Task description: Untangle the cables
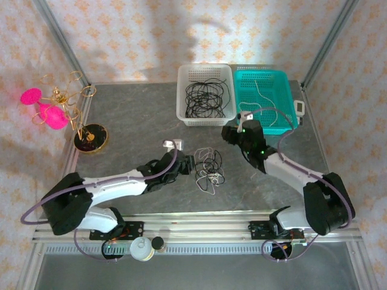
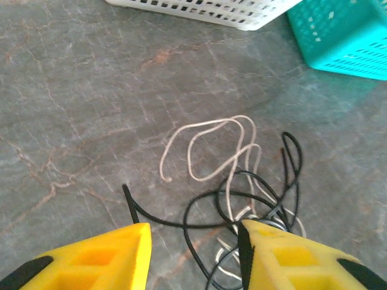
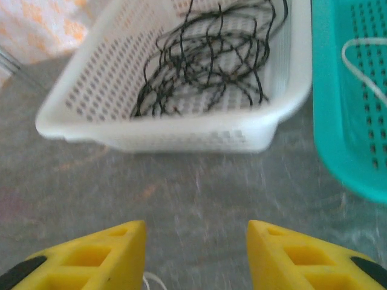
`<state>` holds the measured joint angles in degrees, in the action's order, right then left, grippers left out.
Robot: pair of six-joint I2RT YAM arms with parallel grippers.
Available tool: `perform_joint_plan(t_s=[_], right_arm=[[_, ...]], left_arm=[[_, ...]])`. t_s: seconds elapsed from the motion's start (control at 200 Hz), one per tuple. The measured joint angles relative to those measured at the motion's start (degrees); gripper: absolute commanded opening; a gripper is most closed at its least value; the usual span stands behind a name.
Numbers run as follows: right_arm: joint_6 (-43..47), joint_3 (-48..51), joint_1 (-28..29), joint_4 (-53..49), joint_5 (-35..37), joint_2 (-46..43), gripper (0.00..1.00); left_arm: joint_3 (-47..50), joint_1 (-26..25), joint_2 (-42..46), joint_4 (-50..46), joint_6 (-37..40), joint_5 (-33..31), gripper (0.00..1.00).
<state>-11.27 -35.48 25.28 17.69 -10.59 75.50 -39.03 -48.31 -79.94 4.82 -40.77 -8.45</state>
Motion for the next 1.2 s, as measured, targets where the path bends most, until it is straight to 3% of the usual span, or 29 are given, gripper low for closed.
perform_joint_plan(t_s=[0.265,0.375,0.516,0.716,0.926,1.141,1.201], right_arm=[[-2.7,14.3,1.6,13.0,2.7,-6.4,0.48],[-4.3,15.4,1.6,15.4,4.4,-6.6,0.52],[-4.9,15.4,1.6,17.7,5.3,-6.1,0.52],[-5.4,15.4,1.6,18.4,5.7,-4.6,0.53],[-5.5,15.4,1.6,18.4,5.7,-4.5,0.54],[-5.5,15.4,1.6,18.8,5.7,-2.6,0.54],[-5.5,15.4,1.6,18.8,5.8,-2.1,0.54]], left_arm=[[-10.7,0.1,-11.9,-10.3,-3.1,-4.1,0.48],[-13.6,0.1,-15.3,-14.8,-4.7,-5.7,0.55],[-14.9,0.1,-17.8,-18.4,-6.4,-7.7,0.55],[-17.4,0.8,-21.5,-19.5,-7.8,-9.2,0.45],[-19.4,1.5,-23.6,-19.4,-8.5,-9.4,0.27],[-19.1,1.4,-19.5,-20.1,-8.1,-11.4,0.01],[-18.2,1.4,-16.3,-20.1,-7.4,-11.6,0.00]])
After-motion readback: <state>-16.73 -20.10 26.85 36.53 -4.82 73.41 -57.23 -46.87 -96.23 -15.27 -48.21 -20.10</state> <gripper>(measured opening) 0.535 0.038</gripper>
